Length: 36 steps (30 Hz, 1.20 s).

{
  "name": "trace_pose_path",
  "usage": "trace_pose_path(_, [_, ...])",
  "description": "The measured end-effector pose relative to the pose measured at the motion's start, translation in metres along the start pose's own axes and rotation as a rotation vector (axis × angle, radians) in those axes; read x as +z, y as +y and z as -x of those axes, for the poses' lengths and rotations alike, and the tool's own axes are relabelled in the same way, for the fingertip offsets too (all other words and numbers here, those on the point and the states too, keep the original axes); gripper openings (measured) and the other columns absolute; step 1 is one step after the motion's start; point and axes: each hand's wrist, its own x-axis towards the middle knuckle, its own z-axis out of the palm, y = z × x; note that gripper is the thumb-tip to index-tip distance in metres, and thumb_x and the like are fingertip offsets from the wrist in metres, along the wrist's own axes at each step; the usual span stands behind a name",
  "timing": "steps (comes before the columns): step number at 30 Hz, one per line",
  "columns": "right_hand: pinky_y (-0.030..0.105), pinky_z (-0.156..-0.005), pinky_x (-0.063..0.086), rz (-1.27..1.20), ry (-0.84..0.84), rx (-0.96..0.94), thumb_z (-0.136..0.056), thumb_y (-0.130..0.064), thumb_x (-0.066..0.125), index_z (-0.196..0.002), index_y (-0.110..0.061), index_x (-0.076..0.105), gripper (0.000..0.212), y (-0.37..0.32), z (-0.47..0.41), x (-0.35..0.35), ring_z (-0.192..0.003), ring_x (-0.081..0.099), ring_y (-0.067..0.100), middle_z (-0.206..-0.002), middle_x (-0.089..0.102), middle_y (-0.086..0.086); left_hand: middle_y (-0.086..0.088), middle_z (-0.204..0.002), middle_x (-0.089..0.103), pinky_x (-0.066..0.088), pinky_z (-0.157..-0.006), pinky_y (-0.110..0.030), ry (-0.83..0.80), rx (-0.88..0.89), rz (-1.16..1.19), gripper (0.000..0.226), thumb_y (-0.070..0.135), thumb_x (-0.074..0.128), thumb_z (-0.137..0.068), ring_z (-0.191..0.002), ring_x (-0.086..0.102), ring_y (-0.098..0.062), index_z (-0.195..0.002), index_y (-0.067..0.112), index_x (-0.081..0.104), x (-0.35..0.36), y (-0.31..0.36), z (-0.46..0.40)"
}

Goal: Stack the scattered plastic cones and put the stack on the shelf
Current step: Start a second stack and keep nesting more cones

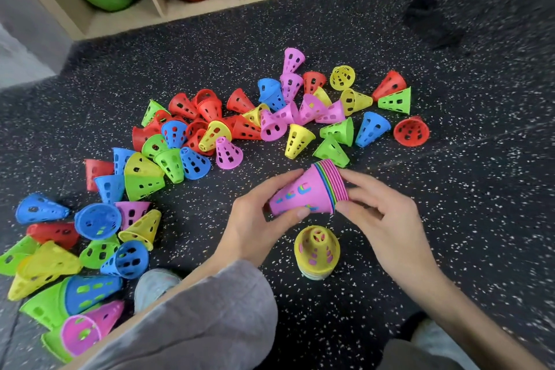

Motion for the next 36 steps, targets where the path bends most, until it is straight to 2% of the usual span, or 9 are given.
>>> trace_pose_path(4, [0.010,-0.081,0.048,0.051,-0.028,-0.009,-0.086,-0.002,0.074,-0.129,-0.036,0.060,0.056,0.003,0.000,-0.003,-0.097,0.070,0.003,-0.100,0.076,-0.016,0.016,-0.126,0.071,0.055,-0.101,-0.047,-0.005,-0.002,0.045,0.050,0.040,0.080,-0.084,-0.117,0.068,-0.012,-0.131,0.046,0.063,0.004,-0.001,-0.008])
trace_pose_path(9, [0.007,-0.079,0.045,0.085,0.118,-0.011,-0.088,0.001,0.071,-0.128,-0.032,0.062,0.053,0.012,-0.001,-0.018,-0.095,0.069,0.001,-0.092,0.076,-0.015,0.011,-0.129,0.070,0.054,-0.104,-0.043,-0.139,-0.011,0.066,0.041,0.039,0.068,-0.098,-0.120,0.066,-0.009,-0.136,0.025,0.064,0.019,0.004,-0.039])
trace_pose_path(14, [0.013,-0.082,0.048,0.111,0.259,0.081,-0.089,0.000,0.071,-0.129,-0.034,0.063,0.053,0.027,0.004,-0.035,-0.096,0.068,-0.001,-0.095,0.076,-0.015,0.007,-0.130,0.065,0.055,-0.097,-0.035,-0.221,-0.069,-0.160,0.029,0.036,0.054,-0.106,-0.109,0.065,-0.007,-0.133,0.028,0.062,0.038,-0.009,-0.114])
trace_pose_path(17, [0.017,-0.085,0.049,0.131,0.287,0.120,-0.089,-0.002,0.072,-0.128,-0.034,0.064,0.051,0.032,0.008,-0.046,-0.095,0.068,0.000,-0.095,0.076,-0.016,-0.007,-0.153,0.048,0.034,-0.111,-0.028,-0.345,-0.083,-0.387,0.032,0.030,0.059,-0.104,-0.140,0.046,-0.020,-0.135,0.023,0.063,0.053,-0.025,-0.149])
trace_pose_path(20, [0.016,-0.080,0.048,0.154,0.327,0.103,-0.087,-0.002,0.073,-0.121,-0.027,0.069,0.042,0.035,0.011,-0.054,-0.088,0.066,-0.002,-0.097,0.073,-0.028,-0.011,-0.165,0.027,0.019,-0.122,-0.038,-0.461,-0.190,-0.462,0.036,0.031,0.064,-0.100,-0.154,0.024,-0.026,-0.136,0.028,0.064,0.066,-0.042,-0.165])
trace_pose_path(23, [0.014,-0.078,0.045,0.139,0.352,0.087,-0.087,-0.002,0.073,-0.112,-0.044,0.068,0.049,0.039,0.013,-0.060,-0.089,0.067,0.002,-0.097,0.076,-0.017,-0.012,-0.154,0.042,0.029,-0.118,-0.035,-0.492,-0.184,-0.501,0.036,0.028,0.066,-0.099,-0.145,0.038,-0.027,-0.134,0.025,0.065,0.074,-0.056,-0.166])
trace_pose_path(28, [0.005,-0.076,0.042,0.101,0.359,0.119,-0.089,-0.001,0.071,-0.122,-0.035,0.065,0.048,0.040,0.013,-0.067,-0.092,0.068,0.000,-0.091,0.077,-0.014,0.003,-0.123,0.064,0.043,-0.093,-0.023,-0.276,-0.045,-0.447,0.025,0.013,0.066,-0.098,-0.113,0.061,-0.017,-0.119,0.026,0.073,0.067,-0.057,-0.154])
trace_pose_path(31, [0.004,-0.076,0.042,0.103,0.365,0.125,-0.089,-0.002,0.071,-0.126,-0.033,0.065,0.048,0.042,0.012,-0.069,-0.094,0.067,-0.004,-0.092,0.077,-0.015,0.009,-0.106,0.070,0.047,-0.082,-0.023,-0.156,0.062,-0.360,0.024,0.008,0.064,-0.098,-0.093,0.064,-0.009,-0.107,0.029,0.072,0.059,-0.040,-0.143])
trace_pose_path(36, [0.006,-0.077,0.044,0.052,0.429,0.092,-0.090,-0.001,0.069,-0.127,-0.031,0.066,0.048,0.041,0.010,-0.070,-0.094,0.067,0.001,-0.094,0.076,-0.017,0.001,-0.086,0.070,0.048,-0.078,-0.019,-0.180,0.105,-0.237,0.026,0.008,0.068,-0.096,-0.085,0.065,-0.014,-0.119,0.020,0.064,0.052,-0.008,-0.117])
